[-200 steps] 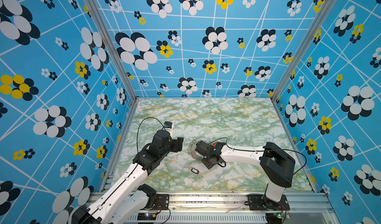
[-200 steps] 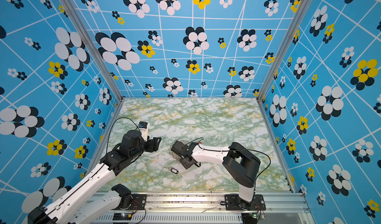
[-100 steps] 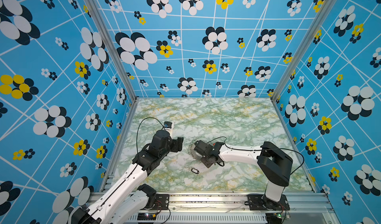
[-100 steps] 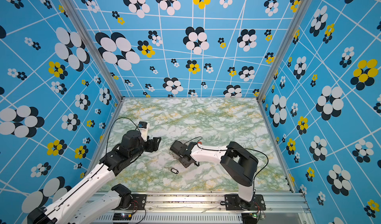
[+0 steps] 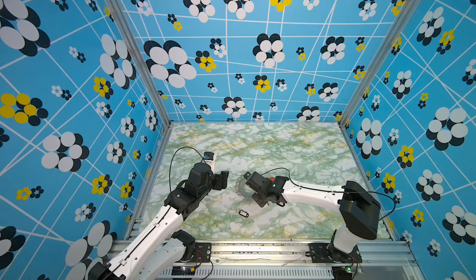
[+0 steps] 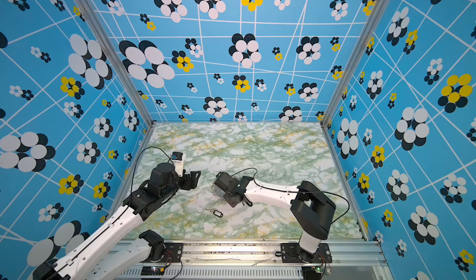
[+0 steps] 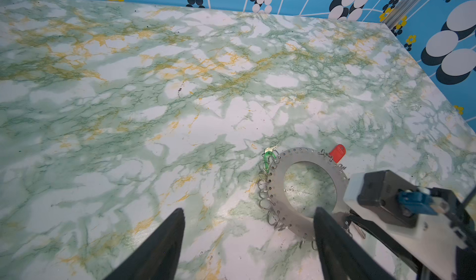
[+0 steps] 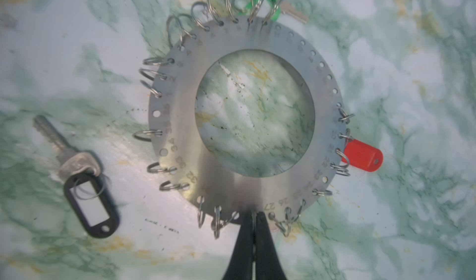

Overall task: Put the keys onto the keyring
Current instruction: 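Lower the right gripper and pinch the near edge of the ring plate, then lift the ring plate upright with the right gripper while the left gripper approaches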

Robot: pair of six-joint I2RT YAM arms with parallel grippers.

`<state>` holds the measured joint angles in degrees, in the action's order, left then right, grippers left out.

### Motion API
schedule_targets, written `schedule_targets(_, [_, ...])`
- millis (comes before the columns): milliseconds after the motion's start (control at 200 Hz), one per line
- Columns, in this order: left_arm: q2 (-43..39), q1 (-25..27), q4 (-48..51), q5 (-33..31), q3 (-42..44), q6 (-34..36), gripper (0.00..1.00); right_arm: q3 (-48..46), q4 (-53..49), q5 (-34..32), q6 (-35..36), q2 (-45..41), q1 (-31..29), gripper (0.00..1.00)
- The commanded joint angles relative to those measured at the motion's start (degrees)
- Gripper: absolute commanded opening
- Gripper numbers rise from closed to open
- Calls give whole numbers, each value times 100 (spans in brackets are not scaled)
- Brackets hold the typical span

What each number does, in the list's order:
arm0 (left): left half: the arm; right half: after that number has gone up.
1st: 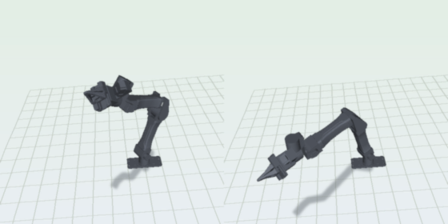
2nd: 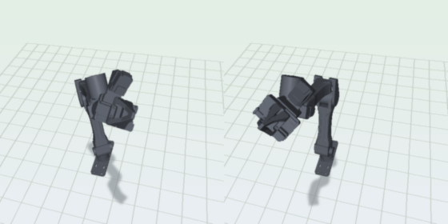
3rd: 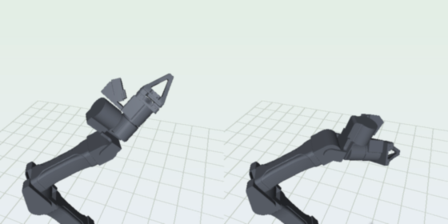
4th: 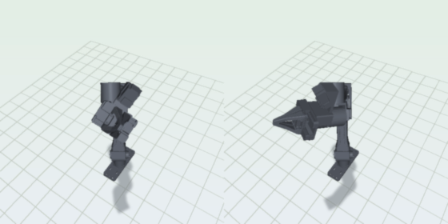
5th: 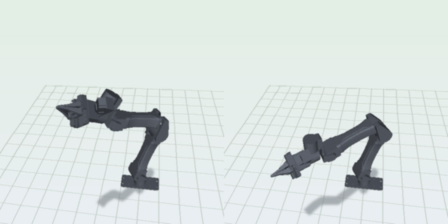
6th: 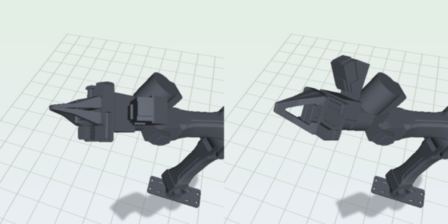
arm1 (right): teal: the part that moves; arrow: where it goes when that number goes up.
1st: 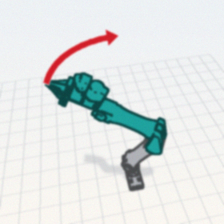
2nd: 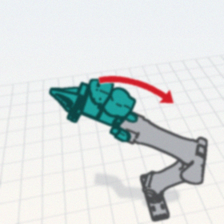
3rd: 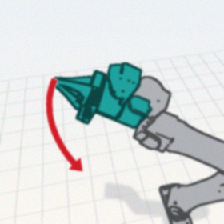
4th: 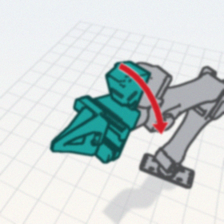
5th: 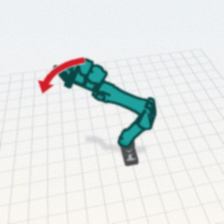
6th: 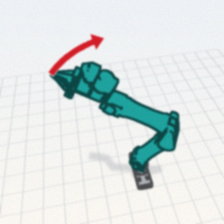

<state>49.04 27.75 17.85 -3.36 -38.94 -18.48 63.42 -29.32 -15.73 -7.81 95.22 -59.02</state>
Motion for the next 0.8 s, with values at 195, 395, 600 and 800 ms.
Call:
schedule_targets(195, [-53, -26, -453, 1254, -167, 197, 80, -777, 1272, 1967, 592, -1701, 847, 0])
schedule_targets(395, [94, 52, -748, 2249, -281, 355, 80, -1332, 2213, 2991, 884, -2506, 1230, 0])
schedule_targets(600, [245, 319, -820, 2725, -324, 545, 80, -1602, 2930, 3842, 819, -2600, 1477, 0])
schedule_targets(800, [289, 559, -811, 2661, -249, 557, 78, -1819, 3497, 4312, 736, -2482, 1595, 0])
